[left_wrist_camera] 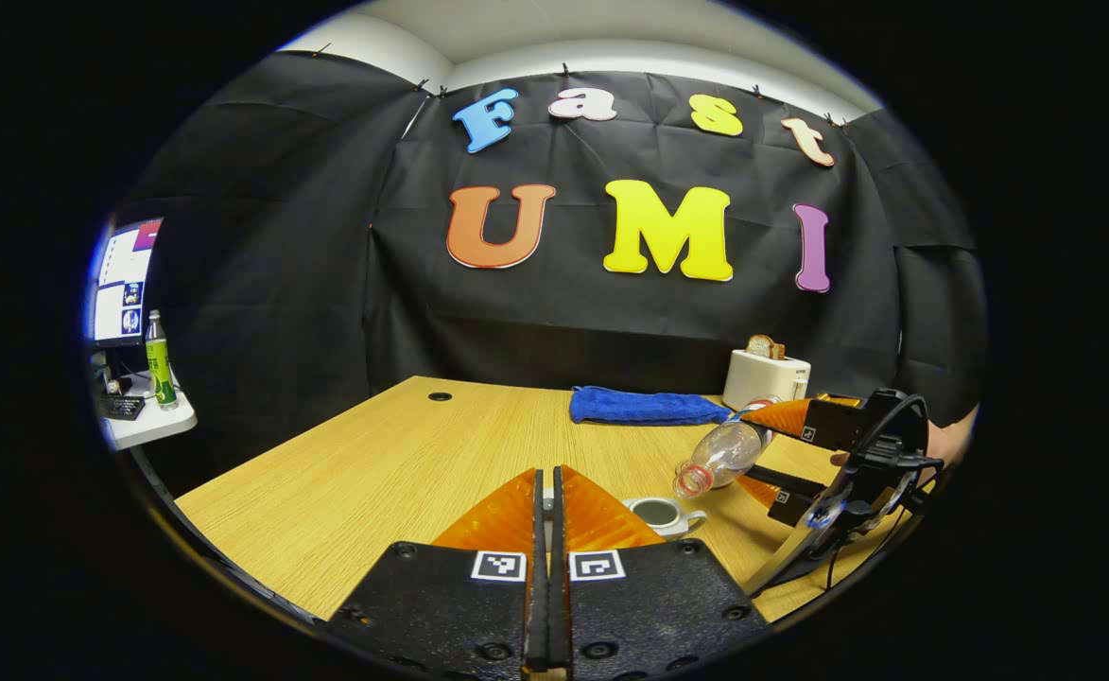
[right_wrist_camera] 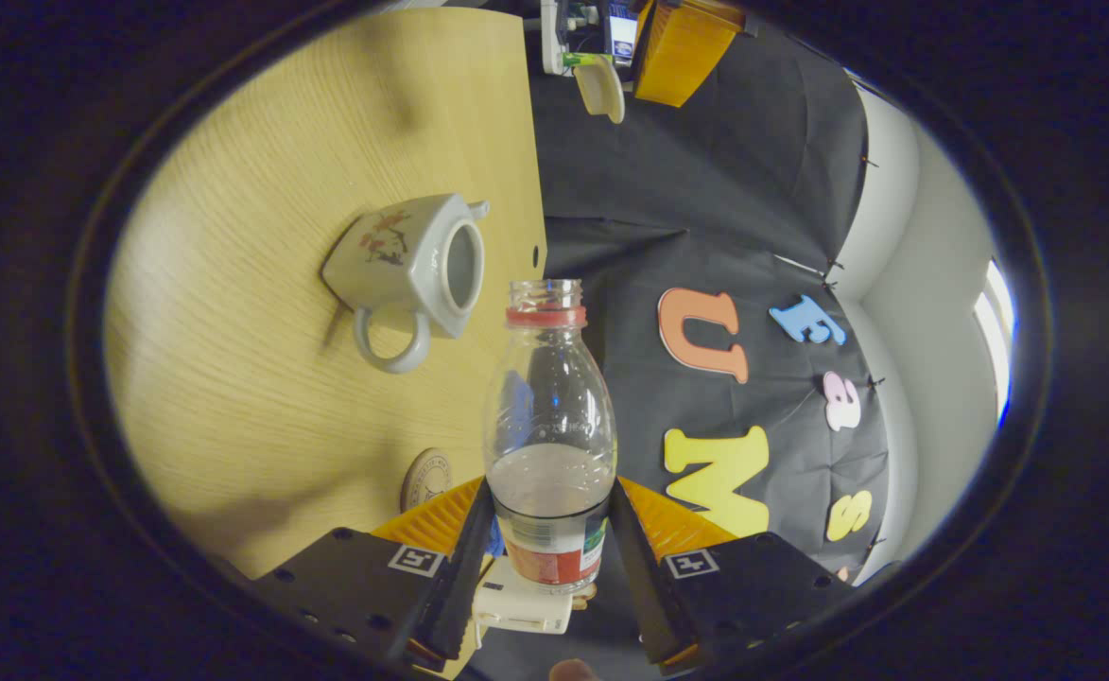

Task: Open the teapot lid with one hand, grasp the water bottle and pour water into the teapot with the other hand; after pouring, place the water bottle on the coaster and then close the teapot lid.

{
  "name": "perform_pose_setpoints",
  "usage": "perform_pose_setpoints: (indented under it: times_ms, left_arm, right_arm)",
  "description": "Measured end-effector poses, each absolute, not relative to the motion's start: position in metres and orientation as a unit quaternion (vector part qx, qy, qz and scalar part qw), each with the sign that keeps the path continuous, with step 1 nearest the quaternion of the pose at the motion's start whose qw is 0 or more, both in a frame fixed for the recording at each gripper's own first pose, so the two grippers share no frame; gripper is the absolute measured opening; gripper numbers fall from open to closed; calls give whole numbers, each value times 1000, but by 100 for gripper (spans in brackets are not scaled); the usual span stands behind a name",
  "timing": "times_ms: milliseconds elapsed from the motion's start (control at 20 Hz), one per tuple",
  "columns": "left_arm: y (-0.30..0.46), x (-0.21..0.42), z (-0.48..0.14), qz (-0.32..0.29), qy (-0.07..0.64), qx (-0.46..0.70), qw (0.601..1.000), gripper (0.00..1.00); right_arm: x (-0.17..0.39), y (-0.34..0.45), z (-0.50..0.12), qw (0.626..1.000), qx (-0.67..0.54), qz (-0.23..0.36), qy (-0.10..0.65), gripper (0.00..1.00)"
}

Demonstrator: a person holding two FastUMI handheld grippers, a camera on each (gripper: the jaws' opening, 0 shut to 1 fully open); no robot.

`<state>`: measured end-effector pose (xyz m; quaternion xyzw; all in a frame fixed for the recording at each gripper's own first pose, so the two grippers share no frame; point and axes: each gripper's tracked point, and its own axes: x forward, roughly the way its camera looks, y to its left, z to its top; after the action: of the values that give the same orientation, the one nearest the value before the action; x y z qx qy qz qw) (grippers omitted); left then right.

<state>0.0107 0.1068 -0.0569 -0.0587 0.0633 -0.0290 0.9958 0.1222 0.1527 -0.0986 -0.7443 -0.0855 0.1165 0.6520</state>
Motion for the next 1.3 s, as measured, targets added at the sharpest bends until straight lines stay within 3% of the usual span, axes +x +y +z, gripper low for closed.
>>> perform_pose_setpoints:
  times_ms: [250,1300]
  left_arm:
    - [110,8,-57,-26,61,-53,996,3]
    - [124,4,-56,-25,52,-64,996,3]
  right_arm:
    - [128,158,-90,614,-775,101,-109,70]
    - [128,172,-76,528,-833,73,-149,70]
